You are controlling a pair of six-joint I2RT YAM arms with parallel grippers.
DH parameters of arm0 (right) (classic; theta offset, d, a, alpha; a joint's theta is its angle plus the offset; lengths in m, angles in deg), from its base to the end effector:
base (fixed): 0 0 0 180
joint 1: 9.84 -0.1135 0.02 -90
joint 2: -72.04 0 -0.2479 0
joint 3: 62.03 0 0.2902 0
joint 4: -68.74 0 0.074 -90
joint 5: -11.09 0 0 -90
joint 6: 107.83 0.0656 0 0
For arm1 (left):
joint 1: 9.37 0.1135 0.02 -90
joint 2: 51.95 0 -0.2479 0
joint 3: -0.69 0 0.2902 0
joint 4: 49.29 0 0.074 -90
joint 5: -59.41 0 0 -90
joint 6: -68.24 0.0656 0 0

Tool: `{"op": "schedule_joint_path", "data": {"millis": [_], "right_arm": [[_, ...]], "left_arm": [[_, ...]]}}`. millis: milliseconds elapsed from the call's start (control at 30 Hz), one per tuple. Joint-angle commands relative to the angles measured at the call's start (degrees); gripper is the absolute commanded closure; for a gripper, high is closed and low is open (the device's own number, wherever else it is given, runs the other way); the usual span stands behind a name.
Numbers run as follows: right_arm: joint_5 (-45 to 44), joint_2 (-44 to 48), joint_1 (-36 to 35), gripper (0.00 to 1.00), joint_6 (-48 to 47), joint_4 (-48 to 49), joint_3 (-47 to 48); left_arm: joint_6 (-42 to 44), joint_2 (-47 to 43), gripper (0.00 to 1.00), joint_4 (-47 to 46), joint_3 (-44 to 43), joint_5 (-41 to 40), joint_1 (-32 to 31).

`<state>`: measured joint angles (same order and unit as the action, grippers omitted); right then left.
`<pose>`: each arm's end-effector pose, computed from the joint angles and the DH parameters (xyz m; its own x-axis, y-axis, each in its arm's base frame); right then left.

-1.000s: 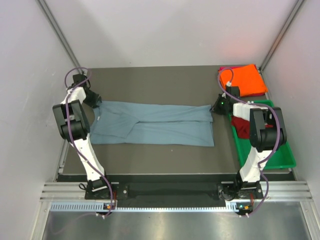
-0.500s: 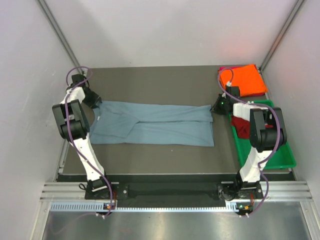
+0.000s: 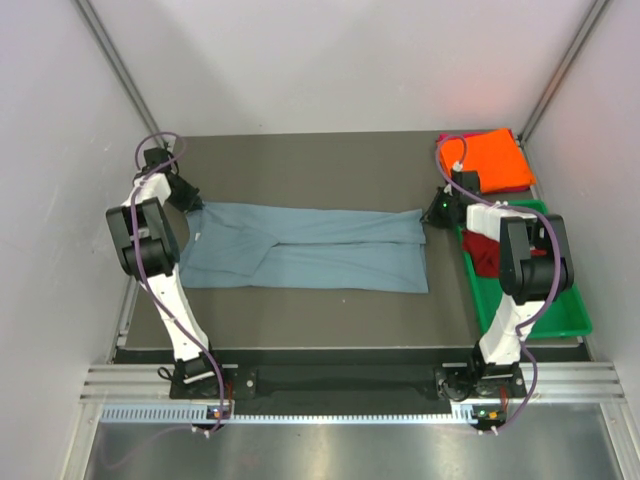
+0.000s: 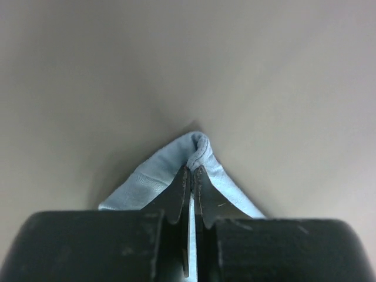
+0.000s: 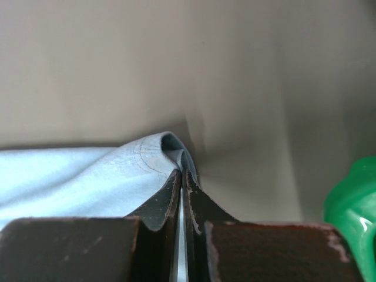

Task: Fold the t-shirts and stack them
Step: Fold the tshirt

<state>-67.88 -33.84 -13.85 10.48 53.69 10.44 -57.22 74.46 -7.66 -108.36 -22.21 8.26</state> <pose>0.4199 0.0420 0.0886 -0.7499 0.4141 -0.5159 0.1822 0.8790 0.4406 0.4944 0.1471 0.1074 -0.5330 -0.7716 -0.3472 -0.6596 0.6359 -0.4006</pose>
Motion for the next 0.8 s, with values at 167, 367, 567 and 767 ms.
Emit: {"op": "schedule_joint_path", "data": {"millis": [167,367,567,767], "right_arm": [[-3.99,1.38,-0.38,1.00,0.60,2.06,1.00],[-3.56,0.68,-0.38,1.00,2.18,5.22,0.46],[-2.50,-0.11,-0.38,1.00,2.89,6.54,1.52],[-2.85,3.49,-0.73,0.96,3.06,4.70,-0.94]], "left_arm": [[-5.84,1.12,1.00,-2.35,1.23,-3.99,2.84],[-9.27,1.91,1.00,-6.92,2.29,1.53,3.38],[-9.98,3.50,1.00,-8.60,0.79,4.45,3.38],[-7.52,-0.98,0.95,-6.50,1.06,1.21,3.38]]}}
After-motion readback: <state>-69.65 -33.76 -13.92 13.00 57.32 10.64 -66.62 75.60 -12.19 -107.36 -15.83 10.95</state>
